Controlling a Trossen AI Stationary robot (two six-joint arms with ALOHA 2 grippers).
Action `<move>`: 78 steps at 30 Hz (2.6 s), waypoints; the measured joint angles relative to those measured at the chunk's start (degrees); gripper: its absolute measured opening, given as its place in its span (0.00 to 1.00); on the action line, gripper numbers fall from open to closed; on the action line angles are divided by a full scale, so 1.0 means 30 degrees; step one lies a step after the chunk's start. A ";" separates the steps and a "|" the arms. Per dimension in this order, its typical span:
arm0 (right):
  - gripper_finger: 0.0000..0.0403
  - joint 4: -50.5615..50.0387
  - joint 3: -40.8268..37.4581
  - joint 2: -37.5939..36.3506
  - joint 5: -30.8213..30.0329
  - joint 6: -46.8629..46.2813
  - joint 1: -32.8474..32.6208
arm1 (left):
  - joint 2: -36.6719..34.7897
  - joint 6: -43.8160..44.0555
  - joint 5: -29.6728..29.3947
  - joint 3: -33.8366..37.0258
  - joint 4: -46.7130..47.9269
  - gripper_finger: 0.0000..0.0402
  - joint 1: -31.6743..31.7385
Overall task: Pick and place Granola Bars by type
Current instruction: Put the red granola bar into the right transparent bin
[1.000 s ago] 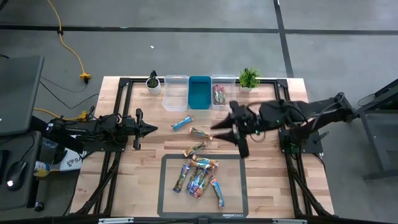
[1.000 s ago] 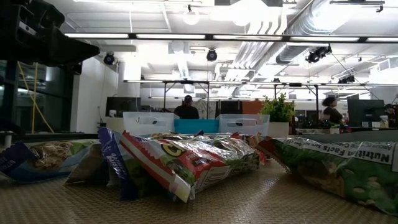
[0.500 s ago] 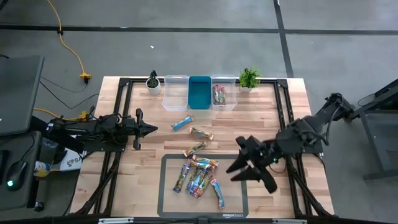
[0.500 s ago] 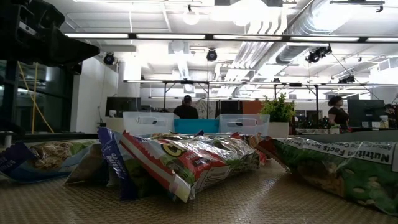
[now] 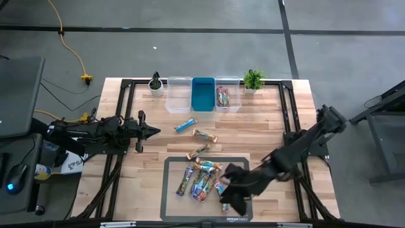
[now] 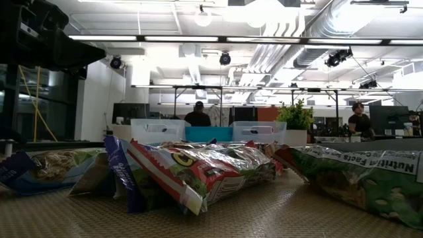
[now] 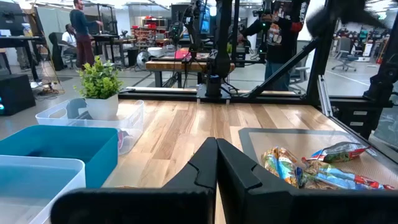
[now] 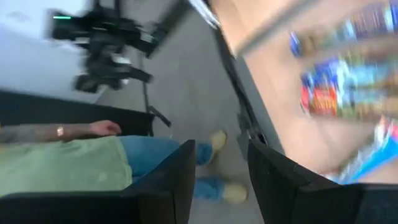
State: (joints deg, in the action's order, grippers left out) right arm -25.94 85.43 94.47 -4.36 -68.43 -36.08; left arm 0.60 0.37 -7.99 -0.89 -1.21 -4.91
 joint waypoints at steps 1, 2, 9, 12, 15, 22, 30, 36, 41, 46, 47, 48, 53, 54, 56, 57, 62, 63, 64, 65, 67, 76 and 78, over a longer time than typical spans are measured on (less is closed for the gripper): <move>0.32 -0.0005 0.0000 0.0567 0.0246 -0.0969 0.0009 | 0.0000 -0.0003 0.0000 -0.0002 -0.0002 0.00 0.0007; 0.32 0.0016 0.0000 0.1086 0.0589 -0.1847 0.0009 | 0.0004 0.0001 0.0000 0.0000 -0.0004 0.00 0.0006; 0.32 0.0008 0.0000 0.4620 0.2265 -0.6408 0.0009 | 0.0000 0.0004 0.0000 0.0000 -0.0007 0.00 0.0000; 0.32 -0.0122 0.0003 0.5641 0.2385 -0.7475 0.0049 | 0.0007 -0.0003 0.0000 0.0000 -0.0007 0.00 0.0007; 0.32 -0.0784 0.0000 0.6157 0.2446 -0.8141 0.0162 | 0.0003 0.0000 -0.0004 0.0000 -0.0007 0.00 0.0007; 0.32 -0.4534 0.0000 0.6230 0.2832 -0.8761 0.0479 | 0.0000 -0.0003 0.0000 0.0000 -0.0004 0.00 0.0007; 0.32 -0.4781 0.0000 0.6238 0.1411 -0.8155 0.0563 | 0.0004 -0.0003 0.0000 0.0000 -0.0007 0.00 0.0007; 0.32 -0.2858 0.0000 0.6238 0.0503 -0.5606 0.0661 | 0.0000 0.0004 0.0000 0.0000 0.0000 0.00 0.0007; 0.32 -0.0768 0.0000 0.6238 0.0532 -0.1725 0.0927 | 0.0000 0.0004 0.0000 -0.0002 -0.0005 0.00 0.0004; 0.32 0.0874 0.0000 0.6238 -0.1432 -0.2047 0.0942 | 0.0007 0.0004 0.0000 0.0000 -0.0007 0.00 0.0000; 0.32 0.0622 0.0004 0.6238 -0.1446 -0.2663 0.1000 | 0.0007 -0.0003 0.0000 0.0000 -0.0007 0.00 0.0007; 0.32 0.0104 0.0007 0.6238 -0.1307 -0.3439 0.1099 | 0.0000 -0.0003 0.0000 0.0000 -0.0007 0.00 0.0007; 0.32 -0.2980 0.0000 0.6259 -0.0555 -0.5494 0.1429 | 0.0007 0.0002 0.0000 -0.0006 -0.0003 0.00 0.0005; 0.32 -0.3359 0.0000 0.6259 -0.0487 -0.5630 0.1444 | 0.0000 0.0004 0.0000 0.0000 -0.0007 0.00 0.0007; 0.32 -0.3783 0.0000 0.6259 -0.0343 -0.5711 0.1415 | 0.0000 0.0004 0.0000 -0.0006 -0.0002 0.00 0.0007; 0.32 -0.3970 0.0000 0.6259 -0.0290 -0.5699 0.1404 | 0.0000 -0.0003 0.0000 0.0000 -0.0007 0.00 0.0007; 0.34 -0.4924 0.0000 0.6325 0.0069 -0.5679 0.1408 | 0.0007 -0.0003 0.0000 0.0000 -0.0007 0.00 0.0007; 0.35 -0.4889 0.0000 0.6347 0.0177 -0.5580 0.1415 | 0.0007 0.0004 0.0000 -0.0007 -0.0007 0.00 0.0007; 0.37 -0.4842 0.0000 0.6387 0.0296 -0.5513 0.1415 | 0.0000 0.0003 0.0000 -0.0002 -0.0002 0.00 0.0007; 0.38 -0.4763 0.0001 0.6486 0.0451 -0.5414 0.1409 | 0.0007 0.0004 0.0000 -0.0002 -0.0002 0.00 0.0002; 0.42 -0.4570 0.0000 0.6653 0.0776 -0.5345 0.1393 | 0.0000 -0.0003 0.0000 -0.0006 -0.0002 0.00 0.0007; 0.58 -0.4128 0.0000 0.7527 0.0669 -0.5497 0.1262 | 0.0000 -0.0003 -0.0014 -0.0007 -0.0007 0.00 0.0000; 0.59 -0.4225 0.0000 0.7527 0.0397 -0.5497 0.1286 | 0.0005 -0.0003 -0.0007 -0.0002 -0.0007 0.00 0.0002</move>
State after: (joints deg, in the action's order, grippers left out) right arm -38.61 85.43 117.05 -3.16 -84.93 -32.22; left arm 0.62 0.36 -8.01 -0.89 -1.23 -4.90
